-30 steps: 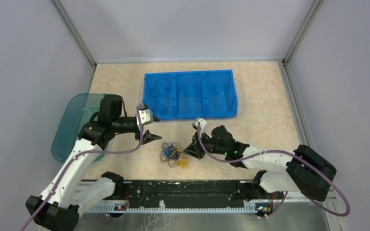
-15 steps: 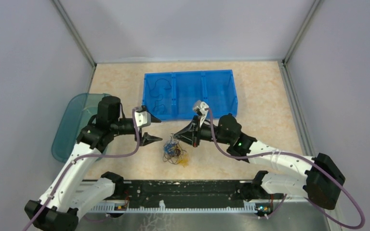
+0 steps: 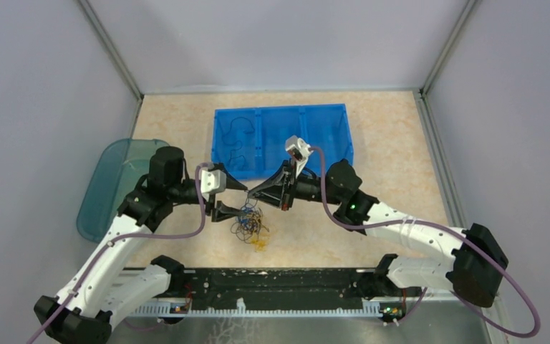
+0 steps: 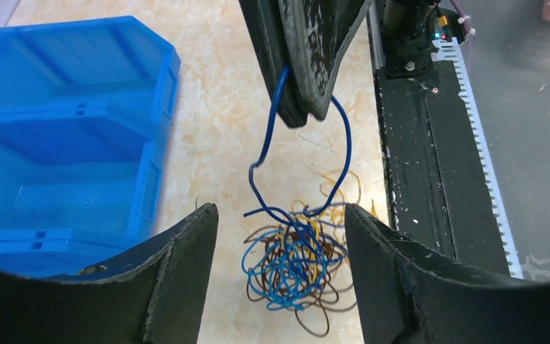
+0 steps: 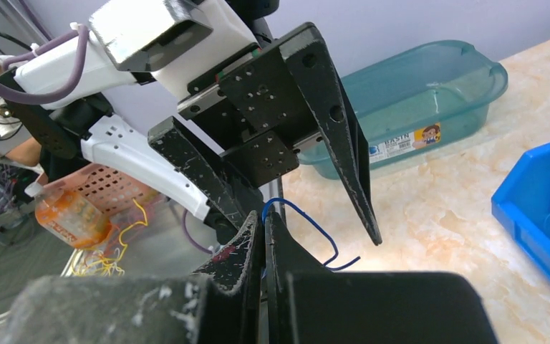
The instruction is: Untangle the cables
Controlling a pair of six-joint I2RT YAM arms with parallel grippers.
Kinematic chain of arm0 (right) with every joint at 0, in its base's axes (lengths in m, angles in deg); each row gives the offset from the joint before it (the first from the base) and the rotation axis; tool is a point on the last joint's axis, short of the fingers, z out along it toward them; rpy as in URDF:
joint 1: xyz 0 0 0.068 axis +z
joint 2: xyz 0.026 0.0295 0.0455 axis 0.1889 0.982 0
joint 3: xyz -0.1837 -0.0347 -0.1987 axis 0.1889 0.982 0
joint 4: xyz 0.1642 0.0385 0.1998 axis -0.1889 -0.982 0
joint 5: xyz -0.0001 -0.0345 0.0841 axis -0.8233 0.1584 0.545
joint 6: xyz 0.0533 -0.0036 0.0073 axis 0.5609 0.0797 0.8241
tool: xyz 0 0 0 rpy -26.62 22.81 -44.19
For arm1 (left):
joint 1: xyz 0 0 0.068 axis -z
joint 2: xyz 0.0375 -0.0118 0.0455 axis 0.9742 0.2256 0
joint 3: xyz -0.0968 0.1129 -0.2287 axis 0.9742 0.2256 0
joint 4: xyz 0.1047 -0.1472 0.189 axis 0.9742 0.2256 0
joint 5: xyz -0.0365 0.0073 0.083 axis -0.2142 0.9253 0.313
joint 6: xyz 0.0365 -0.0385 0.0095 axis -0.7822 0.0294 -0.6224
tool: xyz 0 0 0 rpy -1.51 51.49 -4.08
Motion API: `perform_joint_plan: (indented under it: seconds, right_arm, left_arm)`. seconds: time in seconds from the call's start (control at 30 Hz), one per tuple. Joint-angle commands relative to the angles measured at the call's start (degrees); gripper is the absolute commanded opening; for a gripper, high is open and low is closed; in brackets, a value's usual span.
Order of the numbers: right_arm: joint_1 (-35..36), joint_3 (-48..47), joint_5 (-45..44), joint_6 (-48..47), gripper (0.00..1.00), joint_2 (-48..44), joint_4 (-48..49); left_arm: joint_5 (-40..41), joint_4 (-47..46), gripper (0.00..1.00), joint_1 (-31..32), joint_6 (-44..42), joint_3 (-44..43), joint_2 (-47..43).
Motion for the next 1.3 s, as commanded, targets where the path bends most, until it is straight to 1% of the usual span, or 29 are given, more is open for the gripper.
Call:
perform_joint_plan:
  seconds: [0.0,0.07,0.2,0.37,0.57,0.7,0.8,0.83,0.9,0.93,0.97,1.0,1.03,1.2,1.27]
  right_arm:
    - [-0.28,-2.41,1.58,1.67,0.0,0.8,5.17]
    - [-0.28,-2.23,1.33,1.93,0.0,0.98,6.04]
    - [-0.22,-2.06,1.72,2.97,0.0,1.63,7.99]
    - [-0.21,-1.63,2.17,3.72,0.0,2.16,8.94]
    - [-0.15,-1.32,1.71,4.68,0.0,2.67,10.81]
    - [-0.16,-1.59,1.35,5.43,0.0,3.24,11.94]
    - [-0.07,-1.27,0.83,5.74,0.0,3.28,12.4]
    - [-0.1,-1.2,0.69,5.88,0.0,3.22,12.4]
    - [-0.1,-0.95,0.06,5.94,0.01,3.03,12.45]
    - [-0.06,-0.78,-0.34,5.94,0.05,2.82,12.39]
    - [-0.1,-0.54,-0.92,6.1,0.16,2.43,12.12]
    - [-0.11,-0.42,-1.5,5.95,0.32,1.92,11.36]
    - [-0.17,-0.18,-2.09,5.51,0.41,0.77,10.37]
    - [-0.45,5.46,-10.89,2.15,0.69,-8.27,5.69]
    - [-0.54,8.35,-13.78,0.4,0.76,-12.19,4.31]
  left_arm:
    - [-1.07,-2.89,0.7,0.82,1.55,0.54,-0.55]
    - [-1.32,-2.9,0.68,1.04,1.93,0.54,-0.63]
    - [-1.35,-2.89,0.59,1.98,2.83,0.82,-0.7]
    - [-0.81,-2.89,0.44,2.66,3.29,0.75,-0.82]
    - [-2.17,-3.04,0.3,3.15,4.43,0.72,-0.18]
    - [-2.35,-3.11,0.14,3.92,5.12,0.73,0.02]
    - [-2.05,-3.57,0.04,4.19,5.54,0.51,-0.53]
    - [-1.92,-3.71,0.02,4.27,5.64,0.49,-0.63]
    - [-1.79,-3.9,0.01,4.38,6.15,0.12,-0.9]
    - [-1.69,-3.87,0.0,4.41,6.28,-0.08,-0.97]
    - [-1.53,-3.93,0.0,4.47,6.38,-0.28,-1.08]
    - [-1.34,-3.92,0.0,4.46,6.52,-0.59,-1.14]
    - [-1.24,-3.87,0.0,4.43,6.5,-1.06,-1.31]
    - [0.21,-4.03,0.0,4.46,6.7,-5.28,-1.84]
    - [0.14,-4.04,0.0,4.46,7.37,-7.46,-1.67]
